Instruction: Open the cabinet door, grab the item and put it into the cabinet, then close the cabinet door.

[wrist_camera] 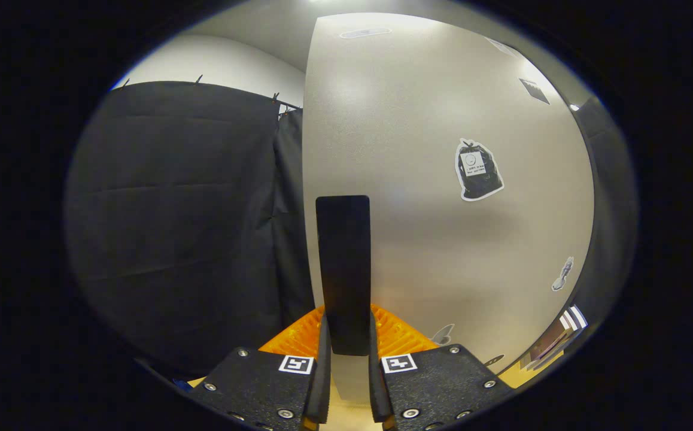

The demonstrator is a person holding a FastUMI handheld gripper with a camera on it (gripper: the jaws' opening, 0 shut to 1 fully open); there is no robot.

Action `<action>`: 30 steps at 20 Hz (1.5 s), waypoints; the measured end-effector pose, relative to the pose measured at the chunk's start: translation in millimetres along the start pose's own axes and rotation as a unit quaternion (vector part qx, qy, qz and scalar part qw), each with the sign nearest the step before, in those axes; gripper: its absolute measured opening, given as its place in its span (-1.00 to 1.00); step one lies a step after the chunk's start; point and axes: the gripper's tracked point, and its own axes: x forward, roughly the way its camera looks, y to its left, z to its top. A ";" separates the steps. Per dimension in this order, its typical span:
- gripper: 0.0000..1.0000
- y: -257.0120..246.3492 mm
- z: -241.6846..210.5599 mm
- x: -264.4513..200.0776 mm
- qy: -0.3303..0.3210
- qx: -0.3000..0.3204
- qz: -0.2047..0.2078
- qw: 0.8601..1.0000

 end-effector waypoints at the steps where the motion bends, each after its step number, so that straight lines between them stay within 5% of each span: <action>1: -0.45 -0.9 -2.3 -3.6 -0.002 -0.003 0.008 1.000; 17: -0.45 -9.9 -7.1 -22.2 -0.002 -0.008 0.153 0.988; 30: -0.45 -26.6 -9.8 -39.4 -0.016 -0.004 0.200 0.980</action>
